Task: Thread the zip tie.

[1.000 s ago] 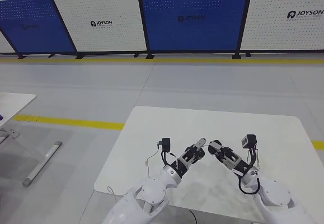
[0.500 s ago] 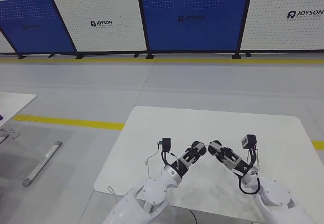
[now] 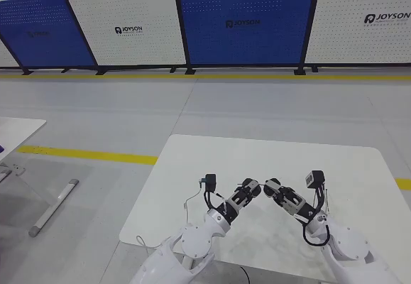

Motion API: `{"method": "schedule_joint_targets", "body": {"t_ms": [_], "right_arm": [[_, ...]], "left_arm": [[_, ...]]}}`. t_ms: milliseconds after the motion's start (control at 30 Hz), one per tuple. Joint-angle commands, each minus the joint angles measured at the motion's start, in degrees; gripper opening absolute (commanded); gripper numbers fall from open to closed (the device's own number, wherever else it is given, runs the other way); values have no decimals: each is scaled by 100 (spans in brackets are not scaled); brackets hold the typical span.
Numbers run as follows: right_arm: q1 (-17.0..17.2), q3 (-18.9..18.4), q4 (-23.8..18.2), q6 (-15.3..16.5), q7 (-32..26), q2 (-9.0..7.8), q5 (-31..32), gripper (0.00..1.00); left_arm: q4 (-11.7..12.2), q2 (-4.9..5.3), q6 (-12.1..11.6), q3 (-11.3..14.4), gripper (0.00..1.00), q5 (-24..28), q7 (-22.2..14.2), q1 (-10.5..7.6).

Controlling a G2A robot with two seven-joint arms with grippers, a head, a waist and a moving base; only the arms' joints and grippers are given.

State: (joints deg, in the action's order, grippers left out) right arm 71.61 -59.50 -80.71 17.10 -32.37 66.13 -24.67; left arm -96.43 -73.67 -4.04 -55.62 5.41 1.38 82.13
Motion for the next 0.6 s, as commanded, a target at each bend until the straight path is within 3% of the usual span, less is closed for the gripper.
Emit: {"method": "schedule_joint_targets", "body": {"t_ms": [0,33,67,100,333,567], "right_arm": [[0,0,0,0,0,0,0,0],[0,0,0,0,0,0,0,11],[0,0,0,0,0,0,0,84],[0,0,0,0,0,0,0,100],[0,0,0,0,0,0,0,100],[147,-270,-52,-132,-91,-36,-92,100]], "left_arm": [[0,0,-3,1,0,1,-1,0],[0,0,-3,1,0,1,-1,0],[4,0,4,6,0,-9,-7,2],[6,0,13,15,0,-45,-27,-1],[-17,3,41,12,0,-96,-167,17],[-140,49,44,-265,0,62,-300,139]]}}
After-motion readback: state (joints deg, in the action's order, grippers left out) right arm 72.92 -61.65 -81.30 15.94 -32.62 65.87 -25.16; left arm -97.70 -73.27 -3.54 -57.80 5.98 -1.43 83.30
